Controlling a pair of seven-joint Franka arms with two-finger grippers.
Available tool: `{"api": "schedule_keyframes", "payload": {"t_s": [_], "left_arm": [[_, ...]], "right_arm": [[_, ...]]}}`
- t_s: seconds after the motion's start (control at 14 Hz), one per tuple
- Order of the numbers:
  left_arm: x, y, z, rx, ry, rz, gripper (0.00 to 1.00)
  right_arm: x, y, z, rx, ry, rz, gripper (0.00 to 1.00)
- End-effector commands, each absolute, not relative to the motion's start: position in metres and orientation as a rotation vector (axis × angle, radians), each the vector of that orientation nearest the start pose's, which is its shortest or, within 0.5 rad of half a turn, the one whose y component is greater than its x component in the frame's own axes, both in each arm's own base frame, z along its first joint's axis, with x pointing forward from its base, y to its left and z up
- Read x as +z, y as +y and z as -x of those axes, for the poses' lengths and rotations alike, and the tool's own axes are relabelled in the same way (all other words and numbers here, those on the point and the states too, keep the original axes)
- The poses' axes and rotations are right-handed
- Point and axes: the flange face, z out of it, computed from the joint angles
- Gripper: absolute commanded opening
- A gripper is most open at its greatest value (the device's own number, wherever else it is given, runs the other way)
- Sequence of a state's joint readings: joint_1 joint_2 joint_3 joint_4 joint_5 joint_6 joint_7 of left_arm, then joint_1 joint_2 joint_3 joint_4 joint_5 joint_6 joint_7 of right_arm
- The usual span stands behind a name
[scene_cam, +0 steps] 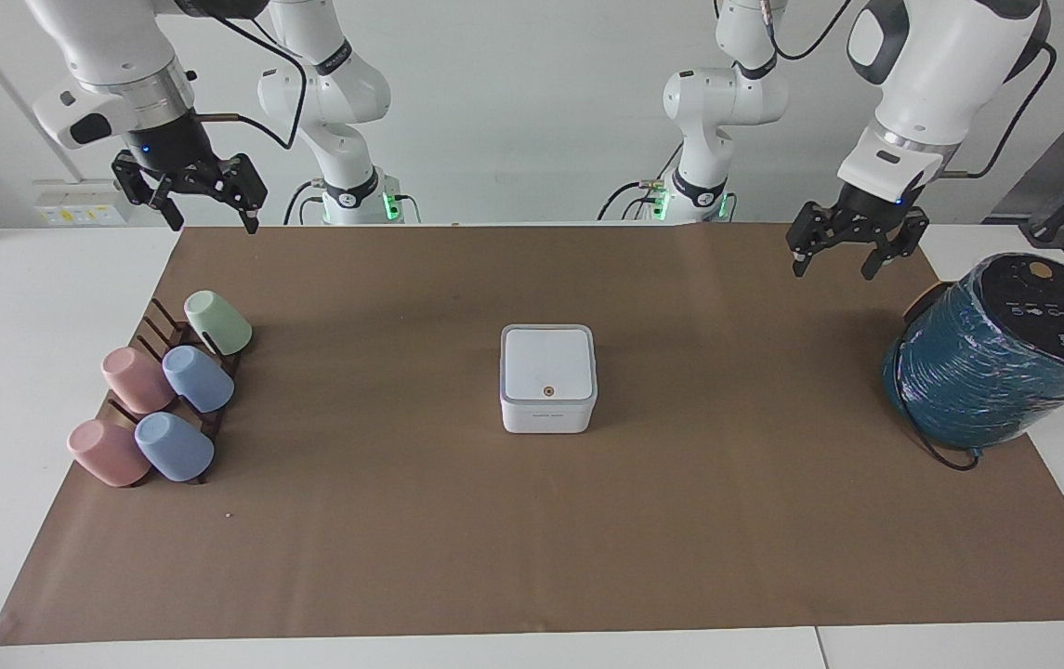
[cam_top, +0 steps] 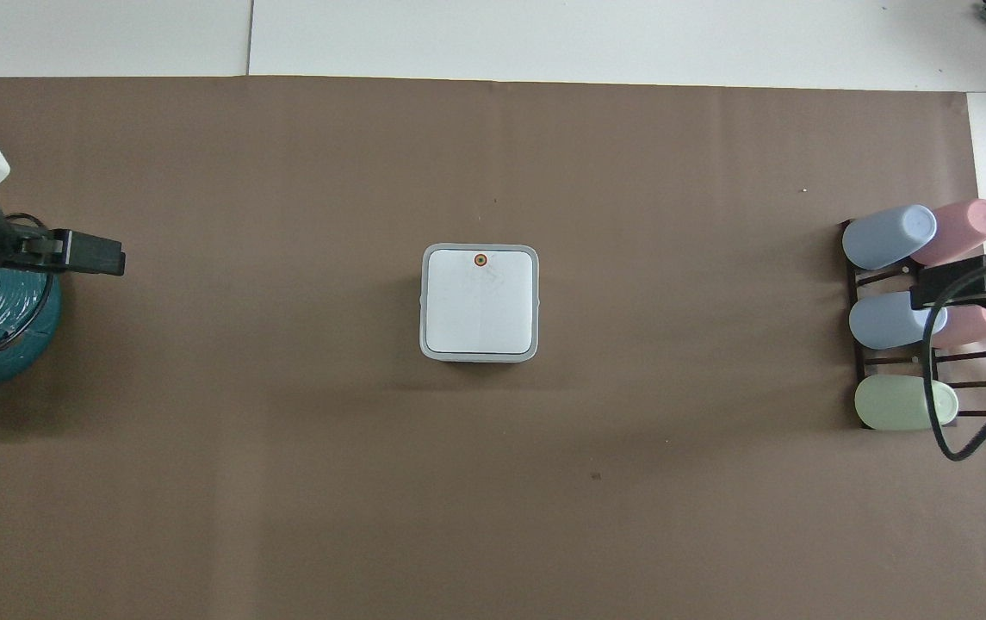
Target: Close trash can lid
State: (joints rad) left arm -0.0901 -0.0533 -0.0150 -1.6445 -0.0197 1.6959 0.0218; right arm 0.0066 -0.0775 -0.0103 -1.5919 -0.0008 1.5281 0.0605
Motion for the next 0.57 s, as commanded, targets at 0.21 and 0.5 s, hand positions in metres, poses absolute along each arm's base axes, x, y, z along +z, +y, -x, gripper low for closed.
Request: {"api": "schedule_keyframes", "payload": {"t_s": [0.21,0.5], "left_arm": [[0.655,-0.046,-0.556,-0.041,0.197,3.149,1.0],[0.659,-0.041,-0.538,0.039,0.189,3.152,1.0]], "right_arm": [[0.656,-0.007,-0.521,-0.026,0.085,3.1,1.0],[0.654,-0.007,-0.521,-0.019,0.086,3.108,1.0]]}}
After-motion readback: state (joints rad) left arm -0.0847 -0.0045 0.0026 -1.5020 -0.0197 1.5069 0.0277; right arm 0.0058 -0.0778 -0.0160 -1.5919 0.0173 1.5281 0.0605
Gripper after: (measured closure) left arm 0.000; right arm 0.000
